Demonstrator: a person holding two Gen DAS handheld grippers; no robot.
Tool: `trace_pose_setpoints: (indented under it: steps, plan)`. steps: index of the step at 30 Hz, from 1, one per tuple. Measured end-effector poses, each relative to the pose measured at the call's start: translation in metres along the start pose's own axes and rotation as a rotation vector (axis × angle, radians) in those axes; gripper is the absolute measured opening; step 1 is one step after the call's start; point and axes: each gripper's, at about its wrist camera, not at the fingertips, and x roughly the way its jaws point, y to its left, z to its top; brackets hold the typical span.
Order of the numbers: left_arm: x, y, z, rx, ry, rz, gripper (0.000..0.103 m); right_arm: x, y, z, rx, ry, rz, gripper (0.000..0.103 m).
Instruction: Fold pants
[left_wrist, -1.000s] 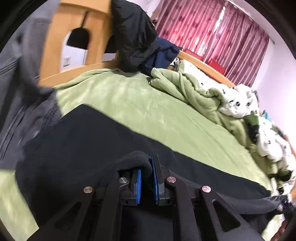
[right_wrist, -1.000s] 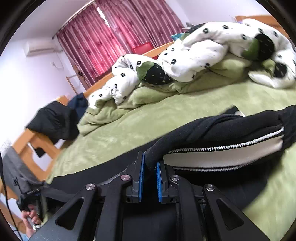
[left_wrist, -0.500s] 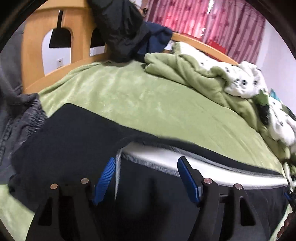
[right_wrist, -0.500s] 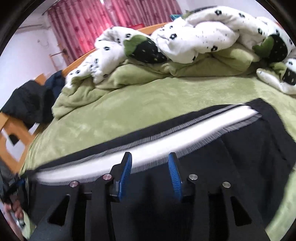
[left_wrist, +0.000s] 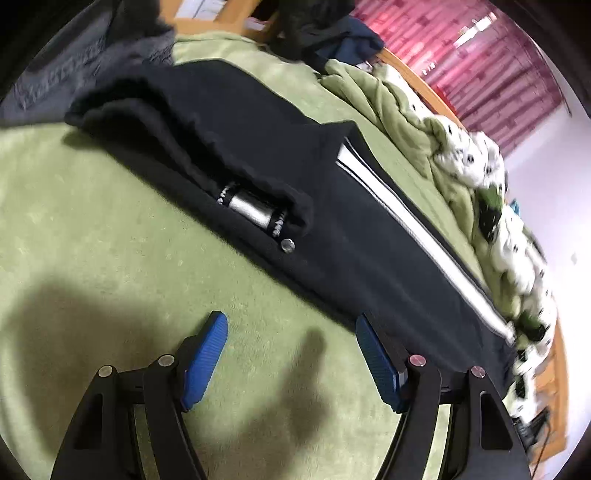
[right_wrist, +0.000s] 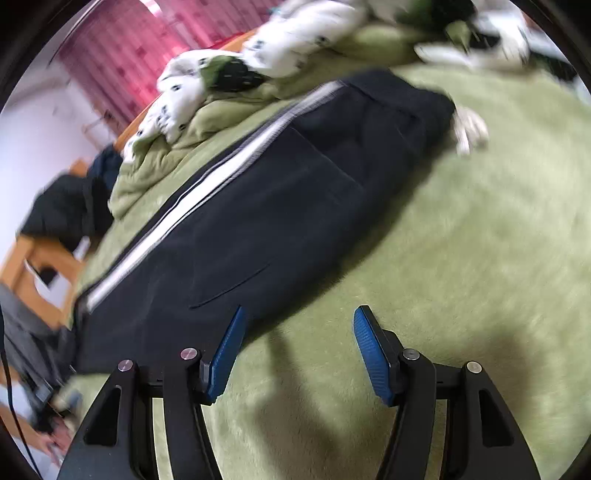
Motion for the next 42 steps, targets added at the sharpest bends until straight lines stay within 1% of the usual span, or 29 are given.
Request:
trace_pose_setpoints:
  steps: [1,3,5,6,8,9,10,11,12,13,15,18,20,23,24,26,30,32,34,36,37,38,39,40,41,42]
  plan:
    - [0.002,0.002,0.005,-0.024,-0.015,-0.025,0.07,0.004,-0.002,0.003,0.016,-0.001,0.008,0.06]
    - [0.013,0.005,0.017,-0.061,-0.019,-0.071,0.07,0.015,-0.004,0.015,0.043,-0.014,0.015,0.06]
    - [0.029,0.008,0.028,-0.094,-0.019,-0.07,0.069,0.03,-0.004,0.028,0.065,-0.018,0.013,0.06]
    - [0.034,0.006,0.033,-0.102,-0.041,-0.071,0.068,0.038,-0.004,0.036,0.078,-0.026,0.009,0.06]
    - [0.044,-0.004,0.045,-0.066,-0.06,-0.036,0.068,0.05,-0.003,0.052,0.093,-0.053,-0.008,0.06]
    - [0.048,-0.009,0.049,-0.045,-0.065,-0.015,0.065,0.056,-0.003,0.059,0.098,-0.058,-0.018,0.06]
    - [0.054,-0.014,0.052,-0.024,-0.078,0.02,0.053,0.062,-0.002,0.068,0.102,-0.07,-0.026,0.06]
    - [0.06,-0.019,0.055,-0.011,-0.084,0.059,0.044,0.067,-0.002,0.075,0.104,-0.083,-0.035,0.053]
    - [0.063,-0.019,0.059,-0.004,-0.081,0.08,0.033,0.072,-0.001,0.081,0.104,-0.097,-0.061,0.032]
    - [0.066,-0.019,0.062,-0.001,-0.076,0.09,0.02,0.078,0.0,0.088,0.097,-0.103,-0.079,0.021]
    - [0.064,-0.016,0.067,-0.01,-0.072,0.079,0.014,0.077,0.001,0.092,0.088,-0.115,-0.082,0.015]
    - [0.047,-0.021,0.063,0.023,-0.088,0.08,0.011,0.046,0.009,0.089,0.062,-0.17,-0.071,0.013]
    - [0.031,-0.029,0.056,0.049,-0.084,0.068,0.011,0.024,0.009,0.087,0.055,-0.177,-0.041,0.013]
    - [0.007,-0.039,0.036,0.078,-0.059,0.041,0.011,-0.014,0.002,0.081,0.033,-0.175,-0.057,0.013]
    - [-0.001,-0.042,0.026,0.09,-0.049,0.03,0.011,-0.031,-0.004,0.078,0.012,-0.185,-0.07,0.013]
    - [-0.019,-0.049,-0.005,0.137,-0.014,0.015,0.011,-0.058,-0.018,0.07,-0.008,-0.187,-0.096,0.013]
    - [-0.047,-0.053,-0.069,0.21,0.053,-0.025,0.011,-0.115,-0.077,0.044,0.04,-0.157,-0.102,0.013]
    - [-0.058,-0.054,-0.093,0.241,0.072,-0.039,0.012,-0.138,-0.105,0.029,0.066,-0.149,-0.107,0.013]
    - [-0.067,-0.055,-0.115,0.291,0.08,-0.039,0.013,-0.15,-0.127,0.014,0.088,-0.142,-0.111,0.013]
    - [-0.07,-0.051,-0.128,0.323,0.074,-0.014,0.015,-0.149,-0.143,0.0,0.102,-0.109,-0.122,0.016]
    - [-0.069,-0.048,-0.13,0.328,0.091,0.008,0.018,-0.145,-0.148,-0.005,0.107,-0.095,-0.126,0.016]
    - [-0.067,-0.045,-0.13,0.322,0.118,0.016,0.019,-0.144,-0.154,-0.014,0.12,-0.086,-0.138,0.021]
    - [-0.067,-0.044,-0.127,0.311,0.135,0.017,0.025,-0.146,-0.159,-0.019,0.136,-0.085,-0.149,0.032]
    - [-0.071,-0.041,-0.125,0.298,0.149,0.029,0.035,-0.15,-0.163,-0.026,0.161,-0.091,-0.158,0.038]
    - [-0.077,-0.039,-0.124,0.297,0.15,0.047,0.041,-0.157,-0.167,-0.033,0.179,-0.103,-0.162,0.045]
    - [-0.085,-0.037,-0.124,0.31,0.145,0.059,0.051,-0.169,-0.171,-0.04,0.191,-0.13,-0.152,0.046]
